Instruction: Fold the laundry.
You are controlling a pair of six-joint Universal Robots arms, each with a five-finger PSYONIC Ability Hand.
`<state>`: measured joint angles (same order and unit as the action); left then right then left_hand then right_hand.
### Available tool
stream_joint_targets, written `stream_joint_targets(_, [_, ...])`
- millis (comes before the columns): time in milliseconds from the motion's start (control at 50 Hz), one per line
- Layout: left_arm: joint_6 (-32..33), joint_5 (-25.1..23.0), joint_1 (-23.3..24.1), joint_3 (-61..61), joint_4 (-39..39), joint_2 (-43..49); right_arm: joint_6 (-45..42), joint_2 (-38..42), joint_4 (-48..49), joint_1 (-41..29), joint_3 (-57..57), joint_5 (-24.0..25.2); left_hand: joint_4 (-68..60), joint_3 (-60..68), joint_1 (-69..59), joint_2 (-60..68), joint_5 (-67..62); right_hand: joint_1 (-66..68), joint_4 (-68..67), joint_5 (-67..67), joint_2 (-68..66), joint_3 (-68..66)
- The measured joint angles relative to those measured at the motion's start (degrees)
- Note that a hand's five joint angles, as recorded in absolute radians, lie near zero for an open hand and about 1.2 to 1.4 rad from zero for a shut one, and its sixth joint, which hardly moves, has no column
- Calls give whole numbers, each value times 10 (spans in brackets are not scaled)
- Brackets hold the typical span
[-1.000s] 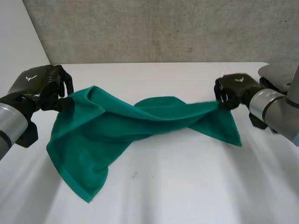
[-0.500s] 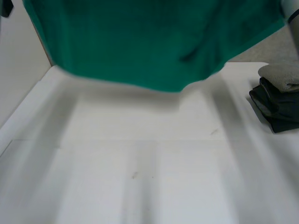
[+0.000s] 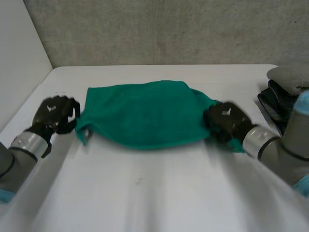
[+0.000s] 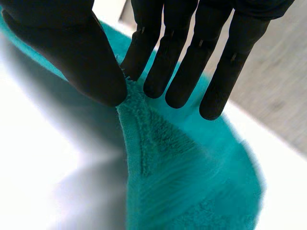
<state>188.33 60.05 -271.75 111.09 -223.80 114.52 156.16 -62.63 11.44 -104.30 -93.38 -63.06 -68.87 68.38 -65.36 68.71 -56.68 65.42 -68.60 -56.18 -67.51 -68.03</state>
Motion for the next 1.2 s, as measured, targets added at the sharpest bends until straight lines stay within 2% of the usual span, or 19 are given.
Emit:
stream_joint_targets(60, [36, -18, -8, 3, 8, 7, -4, 27, -14, -8, 7, -5, 44, -40, 22, -48, 24, 0, 0, 0, 0, 0])
stream_joint_targets(120, [67, -30, -9, 0, 37, -3, 7, 34, -24, -17, 15, -11, 216, -209, 203, -221, 192, 0, 0, 0, 0, 0])
stream_joint_targets(140, [71, -31, -9, -1, 42, -5, 10, 34, -24, -18, 16, -12, 216, -209, 203, -221, 192, 0, 0, 0, 0, 0])
stream_joint_targets(160, [81, -33, -7, -2, 58, -12, 19, 30, -25, -20, 18, -15, 301, -292, 286, -303, 277, 0, 0, 0, 0, 0])
stream_joint_targets(220, [101, -33, -1, -2, 91, -27, 40, 18, -23, -24, 19, -21, 399, -389, 372, -395, 379, 0, 0, 0, 0, 0])
stream_joint_targets(300, [126, -23, 7, 7, 126, -42, 60, 7, -15, -26, 15, -26, 442, -431, 399, -434, 420, 0, 0, 0, 0, 0])
stream_joint_targets(460, [197, 32, 32, 29, 180, -52, 61, 2, -6, -25, 4, -29, 471, -462, 423, -465, 454, 0, 0, 0, 0, 0])
stream_joint_targets(560, [219, 62, 39, 17, 176, -31, 54, 2, -7, -23, 2, -31, 470, -463, 423, -465, 452, 0, 0, 0, 0, 0])
stream_joint_targets(640, [211, 73, 46, -2, 166, -8, 53, 1, -7, -23, -1, -36, 443, -437, 408, -441, 418, 0, 0, 0, 0, 0])
stream_joint_targets(680, [204, 77, 49, -11, 162, 0, 53, 1, -6, -22, -2, -39, 402, -398, 363, -395, 378, 0, 0, 0, 0, 0])
stream_joint_targets(700, [195, 82, 53, -21, 156, 10, 54, 0, -5, -21, -3, -45, 324, -321, 273, -324, 303, 0, 0, 0, 0, 0])
stream_joint_targets(720, [190, 85, 54, -26, 153, 14, 54, 0, -5, -21, -3, -48, 305, -300, 253, -303, 286, 0, 0, 0, 0, 0])
stream_joint_targets(740, [183, 91, 56, -32, 148, 19, 54, 0, -6, -21, -3, -51, 238, -234, 180, -227, 220, -26, 29, 29, 28, 29])
stream_joint_targets(780, [173, 100, 57, -38, 142, 22, 56, -1, -8, -20, -2, -62, 137, -136, 78, -129, 120, -171, 172, 174, 177, 173])
stream_joint_targets(800, [163, 110, 59, -42, 135, 22, 56, -2, -11, -19, -1, -70, 77, -77, 29, -76, 60, -295, 300, 299, 305, 300])
stream_joint_targets(840, [149, 122, 60, -46, 127, 20, 58, -5, -20, -17, 2, -86, 46, -47, 20, -46, 31, -377, 394, 386, 395, 394])
stream_joint_targets(900, [125, 137, 60, -48, 121, 9, 60, -16, -46, -10, 6, -111, 33, -34, 20, -36, 24, -419, 456, 442, 439, 444])
stream_joint_targets(1020, [92, 147, 58, -42, 121, -17, 69, -43, -99, 16, 3, -135, 33, -34, 20, -36, 24, -420, 461, 450, 439, 445])
stream_joint_targets(1200, [82, 143, 50, -36, 124, -35, 63, -45, -114, 46, -21, -127, 33, -34, 20, -36, 24, -420, 459, 440, 439, 445])
